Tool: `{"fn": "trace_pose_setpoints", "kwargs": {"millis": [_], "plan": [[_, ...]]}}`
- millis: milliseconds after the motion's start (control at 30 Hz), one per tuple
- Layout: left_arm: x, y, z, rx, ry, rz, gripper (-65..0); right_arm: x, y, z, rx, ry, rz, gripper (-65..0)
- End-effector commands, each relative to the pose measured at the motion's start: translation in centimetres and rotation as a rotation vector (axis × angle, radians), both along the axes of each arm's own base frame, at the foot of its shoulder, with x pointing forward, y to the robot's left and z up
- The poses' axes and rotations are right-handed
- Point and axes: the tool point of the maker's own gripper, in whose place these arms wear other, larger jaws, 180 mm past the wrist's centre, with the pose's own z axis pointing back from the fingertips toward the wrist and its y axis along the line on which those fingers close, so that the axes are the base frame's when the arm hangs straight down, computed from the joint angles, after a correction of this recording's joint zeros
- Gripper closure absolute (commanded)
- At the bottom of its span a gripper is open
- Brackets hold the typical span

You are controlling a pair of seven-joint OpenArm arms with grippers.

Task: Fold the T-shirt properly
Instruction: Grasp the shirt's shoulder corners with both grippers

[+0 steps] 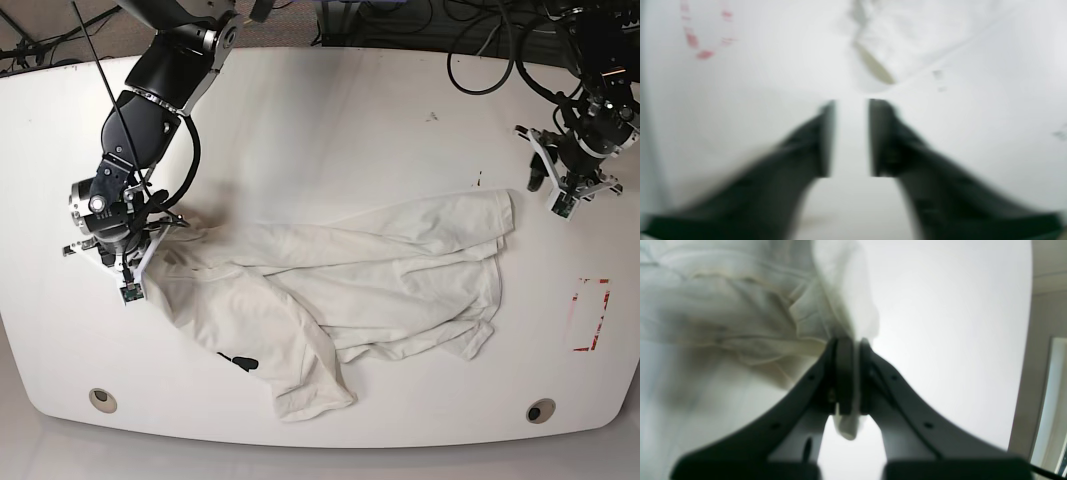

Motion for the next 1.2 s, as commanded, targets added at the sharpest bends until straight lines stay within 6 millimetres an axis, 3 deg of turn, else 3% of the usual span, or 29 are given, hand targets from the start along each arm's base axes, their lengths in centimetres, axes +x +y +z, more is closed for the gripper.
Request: {"fn": "trace_pose_setpoints", "kwargs": {"millis": [0, 33, 67, 167, 433, 600, 800, 900, 1000, 1067, 1167], "plan": [[0.3, -1.3, 0.3, -0.053, -0.036, 0.013, -34.0, 0.9, -0.4, 1.7, -0.013, -0.052, -0.001, 0.0], [0.5, -2.2, 0.1, -0.086, -0.043, 0.021, -40.8, 0.9, -0.4, 1.7, -0.015, -0.053, -0.001, 0.0], [0.9, -2.7, 0.2, -0.106, -0.058, 0.026, -43.5, 0.7, -0.4, 1.5, -0.015, -0.047, -0.001, 0.0], [1.8, -3.6, -0.6, -0.186, -0.060, 0.082, -46.3, 0.5, -0.5, 1.1, -0.015, -0.038, 0.000, 0.0], [5.3, -2.8, -4.8, -0.349, 0.015, 0.239, -46.0, 0.4, -0.3, 0.9, -0.010, -0.034, 0.000, 0.0], [6.8, -3.1, -5.5, -0.400, 0.010, 0.255, -45.8, 0.3, -0.3, 0.9, -0.010, -0.034, -0.001, 0.0], [6.8, -3.5, -6.5, -0.425, 0.026, 0.250, -45.0, 0.3, -0.3, 0.9, -0.008, -0.032, -0.003, 0.0], [6.9, -3.5, -6.4, -0.427, 0.023, 0.250, -33.9, -0.1, -1.2, 0.8, 0.001, -0.034, -0.034, 0.0], [8.0, -4.3, -6.6, -0.446, 0.018, 0.234, -16.9, -0.5, -1.6, 0.5, 0.044, -0.043, -0.079, -1.0], [8.3, -5.2, -7.6, -0.461, 0.048, 0.214, -10.6, -0.2, -1.6, 0.9, 0.090, -0.074, -0.091, -2.7], [8.5, -5.0, -8.8, -0.460, 0.074, 0.201, -2.9, -0.8, -1.8, -0.1, 0.171, -0.058, -0.119, -3.8]]}}
